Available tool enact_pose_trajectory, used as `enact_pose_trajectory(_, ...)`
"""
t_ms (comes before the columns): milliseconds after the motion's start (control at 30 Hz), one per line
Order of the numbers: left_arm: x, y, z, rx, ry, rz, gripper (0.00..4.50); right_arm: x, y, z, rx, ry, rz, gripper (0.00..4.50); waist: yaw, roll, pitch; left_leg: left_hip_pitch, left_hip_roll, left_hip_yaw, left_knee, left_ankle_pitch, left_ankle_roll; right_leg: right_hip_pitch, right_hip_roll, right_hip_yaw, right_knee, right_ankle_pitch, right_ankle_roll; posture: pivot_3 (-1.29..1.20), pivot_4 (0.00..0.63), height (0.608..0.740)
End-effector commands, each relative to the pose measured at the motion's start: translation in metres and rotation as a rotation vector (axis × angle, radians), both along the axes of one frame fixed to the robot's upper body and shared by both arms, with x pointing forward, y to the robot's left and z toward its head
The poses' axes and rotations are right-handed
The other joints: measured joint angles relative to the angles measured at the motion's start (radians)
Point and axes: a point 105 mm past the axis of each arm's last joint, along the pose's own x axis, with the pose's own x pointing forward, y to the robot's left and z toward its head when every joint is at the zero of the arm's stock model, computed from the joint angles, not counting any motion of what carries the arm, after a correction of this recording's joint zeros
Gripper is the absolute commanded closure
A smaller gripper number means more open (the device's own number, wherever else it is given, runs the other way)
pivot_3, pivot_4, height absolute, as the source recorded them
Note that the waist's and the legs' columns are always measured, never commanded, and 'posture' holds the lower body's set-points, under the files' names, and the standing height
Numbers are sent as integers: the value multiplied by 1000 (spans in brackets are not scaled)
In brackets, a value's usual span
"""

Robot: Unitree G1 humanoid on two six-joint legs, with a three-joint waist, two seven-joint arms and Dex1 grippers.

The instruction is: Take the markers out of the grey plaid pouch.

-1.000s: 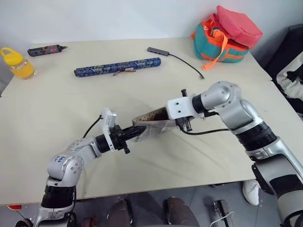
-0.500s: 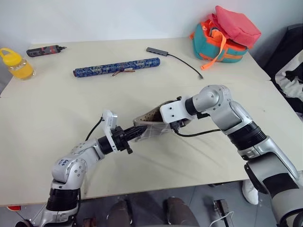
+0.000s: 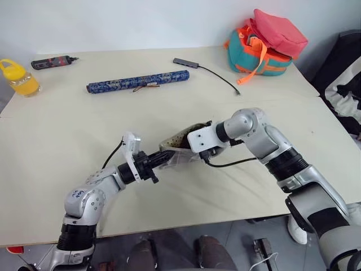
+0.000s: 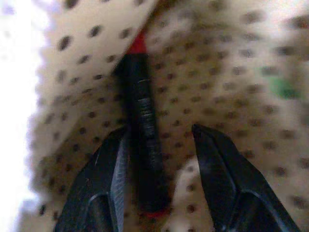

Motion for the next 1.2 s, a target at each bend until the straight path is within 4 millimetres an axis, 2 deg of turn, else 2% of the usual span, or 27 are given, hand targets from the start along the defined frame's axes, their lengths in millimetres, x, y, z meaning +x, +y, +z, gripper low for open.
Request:
enact_pose_trajectory(33, 1, 4, 3, 18, -33, 20, 4500, -6, -1, -12, -29, 59, -1, 2353, 0, 0, 0, 0, 0, 0, 0, 0, 0, 0, 0, 0, 0, 0, 0, 0, 150, 740)
enact_pose_trajectory(167, 0, 4, 3, 16, -36, 19, 4500, -3, 10, -11, -10, 25, 16, 2353, 0, 0, 0, 5, 2, 0, -1, -1, -2, 5, 2, 0, -1, 0, 0, 0, 150, 740)
enact_pose_trajectory(367, 0, 3, 3, 17, -40, 18, 4500, -3, 8, -27, -22, 54, 1, 2353, -2, 0, 0, 9, 3, 0, -2, -1, -2, 9, 4, 1, -2, 0, -1, 0, 150, 740)
enact_pose_trajectory(467, -1, 4, 1, 36, -43, 20, 4500, -3, 8, -28, -9, 59, -2, 3284, -4, 0, 0, 10, 3, 1, -2, -1, -2, 10, 4, 2, -2, 0, -1, 0, 150, 740)
enact_pose_trajectory(533, 0, 5, 3, 21, -41, 26, 4500, -1, 9, -22, 12, 28, 5, 3925, -5, 0, 0, 10, 3, 1, -2, -1, -3, 9, 4, 2, -2, 0, -1, 0, 150, 740)
enact_pose_trajectory(567, 0, 5, 3, 24, -44, 29, 4500, -2, 11, -16, 37, 26, 12, 3985, -6, 0, 0, 10, 3, 1, -2, -1, -3, 9, 4, 2, -2, 0, -1, 0, 150, 740)
enact_pose_trajectory(667, 0, 6, 3, 39, -52, 36, 4500, -6, 16, 6, 109, 16, 28, 3985, -4, 0, 0, 10, 3, 1, -2, -2, -3, 9, 4, 2, -2, 0, -1, 0, 150, 740)
enact_pose_trajectory(867, 3, 10, 3, 52, -68, 58, 4500, -16, 12, 43, 208, 10, 21, 3985, 4, 0, 0, 8, 3, 1, -4, -2, -3, 6, 4, 2, -3, 0, -1, 0, 150, 740)
enact_pose_trajectory(967, 5, 11, 4, 60, -84, 68, 4500, -19, 3, 54, 248, 32, -4, 3985, 7, -1, 0, 7, 3, 1, -5, -2, -4, 6, 4, 1, -5, 0, -1, 0, 150, 740)
enact_pose_trajectory(1033, 5, 11, 5, 54, -90, 64, 4500, -14, -2, 61, 282, 12, -31, 3985, 8, -1, 0, 7, 3, 1, -5, -2, -4, 6, 4, 1, -6, 0, -1, 0, 150, 740)
enact_pose_trajectory(1133, 5, 11, 5, 65, -101, 62, 4500, -13, -3, 69, 360, 47, -58, 3985, 7, -1, 0, 6, 3, 1, -6, -2, -4, 6, 4, 1, -7, 0, -1, 0, 150, 740)
enact_pose_trajectory(1200, 8, 13, 7, 65, -121, 82, 4500, -20, 0, 73, 419, 100, -42, 3985, 6, -1, 0, 6, 3, 1, -6, -2, -4, 6, 4, 1, -7, 0, -1, 0, 150, 740)
